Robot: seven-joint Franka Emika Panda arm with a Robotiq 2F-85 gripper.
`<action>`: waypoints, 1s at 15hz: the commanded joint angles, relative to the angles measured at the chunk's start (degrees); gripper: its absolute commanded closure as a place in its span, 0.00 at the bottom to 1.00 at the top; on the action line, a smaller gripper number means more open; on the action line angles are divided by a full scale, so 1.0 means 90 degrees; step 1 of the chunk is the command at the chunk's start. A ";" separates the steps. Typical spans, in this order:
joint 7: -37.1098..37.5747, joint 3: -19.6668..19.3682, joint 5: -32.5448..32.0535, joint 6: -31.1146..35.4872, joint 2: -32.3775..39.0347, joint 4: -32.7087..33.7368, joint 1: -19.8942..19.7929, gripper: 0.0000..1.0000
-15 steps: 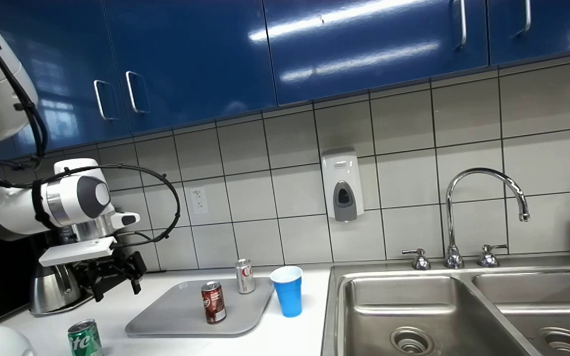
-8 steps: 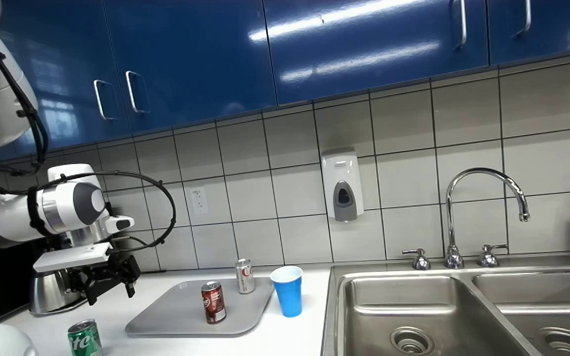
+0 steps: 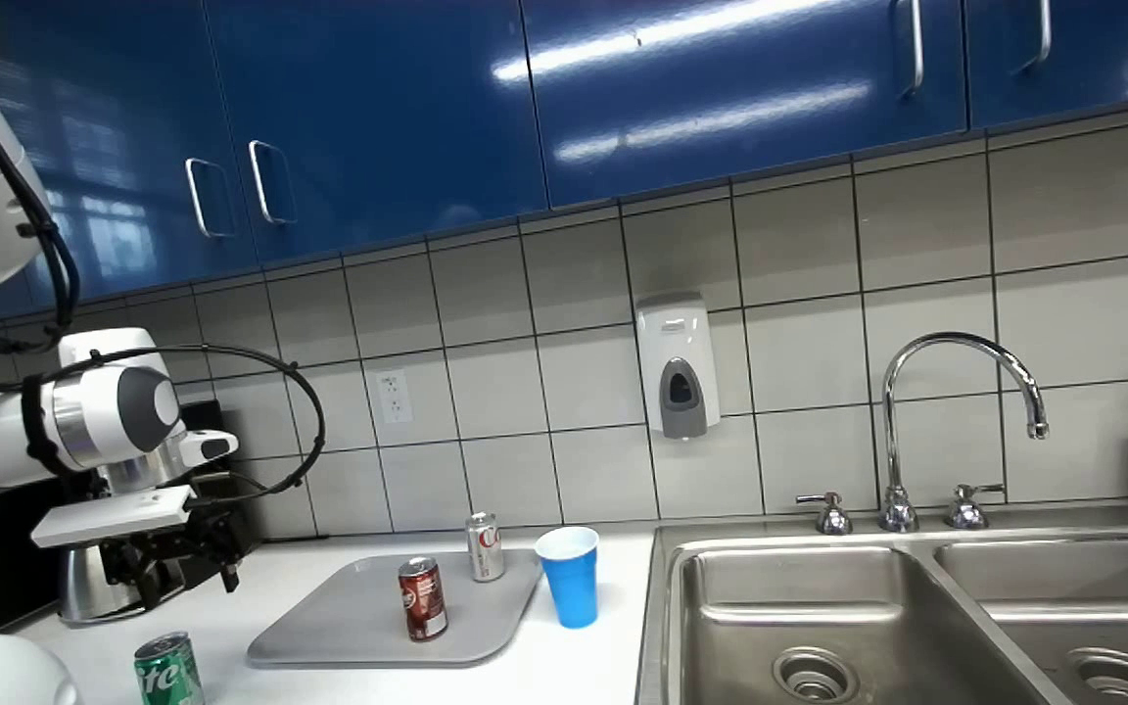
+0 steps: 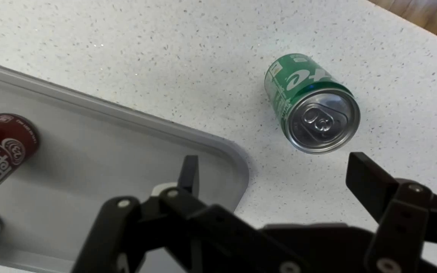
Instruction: Put the cans on the tray
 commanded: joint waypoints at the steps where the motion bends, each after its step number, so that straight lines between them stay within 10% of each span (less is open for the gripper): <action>1: -0.0014 0.0098 -0.0051 0.0048 0.0179 0.0137 0.0051 0.00; 15: 0.0215 0.0019 -0.0790 0.0113 0.1225 0.0632 0.0431 0.00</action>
